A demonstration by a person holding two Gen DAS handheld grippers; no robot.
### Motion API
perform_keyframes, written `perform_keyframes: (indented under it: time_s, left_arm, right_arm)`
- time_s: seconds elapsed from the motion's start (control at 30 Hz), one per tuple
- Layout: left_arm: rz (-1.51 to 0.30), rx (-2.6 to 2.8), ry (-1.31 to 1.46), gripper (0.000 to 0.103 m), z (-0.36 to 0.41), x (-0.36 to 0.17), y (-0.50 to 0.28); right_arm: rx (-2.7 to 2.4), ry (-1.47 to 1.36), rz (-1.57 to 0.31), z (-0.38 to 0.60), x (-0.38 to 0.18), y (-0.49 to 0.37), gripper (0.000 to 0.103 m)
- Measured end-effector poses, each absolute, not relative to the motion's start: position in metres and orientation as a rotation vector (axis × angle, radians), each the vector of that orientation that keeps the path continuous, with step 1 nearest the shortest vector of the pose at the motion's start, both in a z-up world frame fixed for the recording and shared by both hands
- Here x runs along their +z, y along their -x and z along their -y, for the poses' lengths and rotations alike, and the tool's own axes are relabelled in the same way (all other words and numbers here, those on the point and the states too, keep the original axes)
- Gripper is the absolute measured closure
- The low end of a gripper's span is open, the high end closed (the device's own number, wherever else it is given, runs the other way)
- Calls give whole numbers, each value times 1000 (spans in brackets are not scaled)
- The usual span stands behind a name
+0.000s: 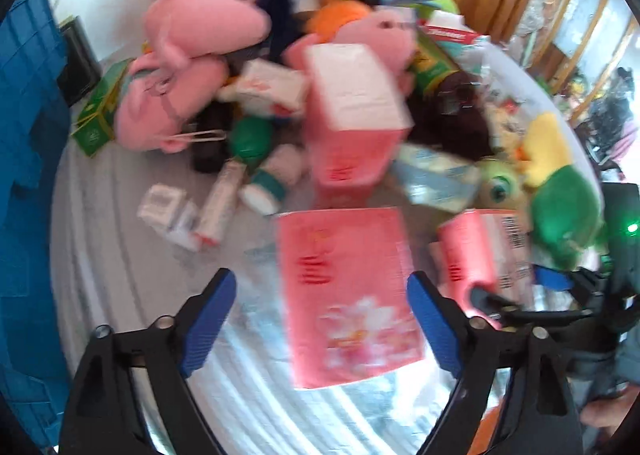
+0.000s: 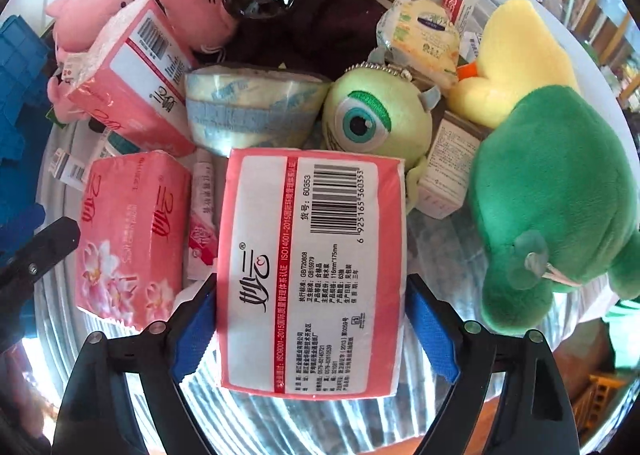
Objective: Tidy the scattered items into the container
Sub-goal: 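Lift the pink pack with the left tool while the right tool lifts the white-red pack toward the crate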
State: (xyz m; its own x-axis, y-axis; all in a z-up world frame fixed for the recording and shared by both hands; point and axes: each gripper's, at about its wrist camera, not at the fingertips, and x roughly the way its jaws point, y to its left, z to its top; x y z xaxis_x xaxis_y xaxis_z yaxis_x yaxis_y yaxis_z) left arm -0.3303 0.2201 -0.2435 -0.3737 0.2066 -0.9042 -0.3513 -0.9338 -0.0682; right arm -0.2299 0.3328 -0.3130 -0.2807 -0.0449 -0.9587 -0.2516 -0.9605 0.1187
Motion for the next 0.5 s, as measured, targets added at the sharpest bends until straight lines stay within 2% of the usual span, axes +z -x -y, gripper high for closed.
perform_keyframes:
  time_s: [0.13, 0.4, 0.43, 0.5]
  left_arm:
    - [-275, 2347, 1652, 4, -239, -273, 339]
    - [-223, 2299, 1684, 0, -245, -294, 347]
    - [-219, 2292, 1676, 7, -247, -294, 346]
    - [-227, 2307, 1647, 12, -247, -290, 343]
  right_arm:
    - [2368, 1835, -308, -333, -320, 228, 12]
    - [2373, 1866, -281, -331, -338, 232, 11]
    - [2379, 1866, -271, -330, -340, 233, 16]
    - [2398, 1854, -248, -326, -338, 232, 21]
